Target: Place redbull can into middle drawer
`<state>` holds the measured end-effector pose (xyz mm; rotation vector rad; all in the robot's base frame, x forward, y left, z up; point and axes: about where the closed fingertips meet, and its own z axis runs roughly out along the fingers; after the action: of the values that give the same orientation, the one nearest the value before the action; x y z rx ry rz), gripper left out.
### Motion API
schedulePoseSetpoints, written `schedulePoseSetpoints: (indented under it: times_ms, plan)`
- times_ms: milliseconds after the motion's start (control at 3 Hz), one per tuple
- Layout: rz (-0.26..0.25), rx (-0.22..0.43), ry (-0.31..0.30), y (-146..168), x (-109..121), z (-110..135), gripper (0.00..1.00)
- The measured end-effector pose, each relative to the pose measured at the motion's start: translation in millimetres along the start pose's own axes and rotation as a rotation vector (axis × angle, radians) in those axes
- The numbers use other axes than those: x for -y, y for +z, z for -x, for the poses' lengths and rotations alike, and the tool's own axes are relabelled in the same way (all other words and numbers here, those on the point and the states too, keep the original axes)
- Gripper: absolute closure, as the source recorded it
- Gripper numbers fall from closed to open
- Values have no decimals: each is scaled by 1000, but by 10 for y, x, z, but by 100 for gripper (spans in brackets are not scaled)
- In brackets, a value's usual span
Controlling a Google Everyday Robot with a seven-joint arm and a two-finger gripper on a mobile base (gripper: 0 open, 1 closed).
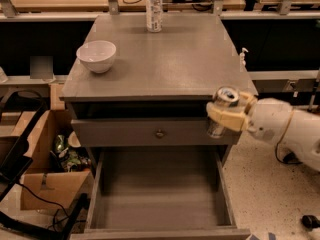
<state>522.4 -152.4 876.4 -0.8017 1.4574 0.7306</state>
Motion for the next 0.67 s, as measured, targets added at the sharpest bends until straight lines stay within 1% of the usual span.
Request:
schedulePoseSetpoints:
  times_ms: [333,667]
  plan:
    - [75,39,-34,193,-338,-589,100]
    - [143,-19,-69,513,-341,-1067,100]
